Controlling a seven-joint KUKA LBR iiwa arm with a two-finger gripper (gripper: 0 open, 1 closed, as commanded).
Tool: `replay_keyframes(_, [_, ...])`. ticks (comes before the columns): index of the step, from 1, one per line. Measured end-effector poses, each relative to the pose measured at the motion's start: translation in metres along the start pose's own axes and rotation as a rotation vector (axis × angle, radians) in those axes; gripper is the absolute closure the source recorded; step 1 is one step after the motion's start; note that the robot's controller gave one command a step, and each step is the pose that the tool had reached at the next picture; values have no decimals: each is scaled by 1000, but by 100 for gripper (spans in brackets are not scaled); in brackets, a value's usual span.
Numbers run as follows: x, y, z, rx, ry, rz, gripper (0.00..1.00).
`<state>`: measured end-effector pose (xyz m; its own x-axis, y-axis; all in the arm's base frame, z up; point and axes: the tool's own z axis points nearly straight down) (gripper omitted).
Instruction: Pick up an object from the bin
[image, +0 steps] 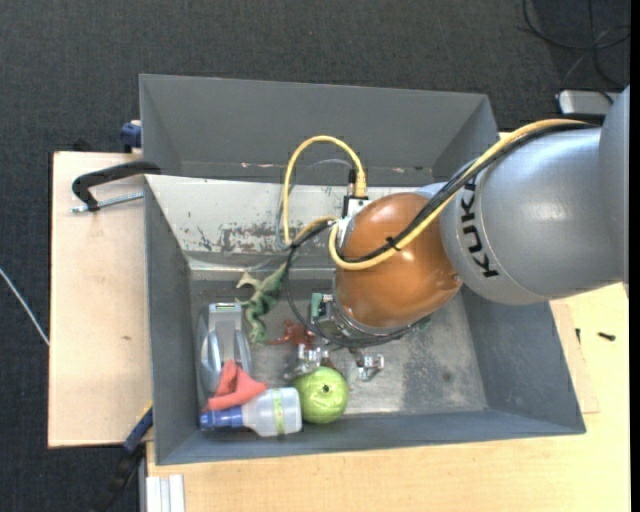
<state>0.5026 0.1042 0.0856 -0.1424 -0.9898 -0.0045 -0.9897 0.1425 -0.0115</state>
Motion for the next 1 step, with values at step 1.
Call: replay_keyframes(1, [0, 0, 0, 0, 0, 0, 100])
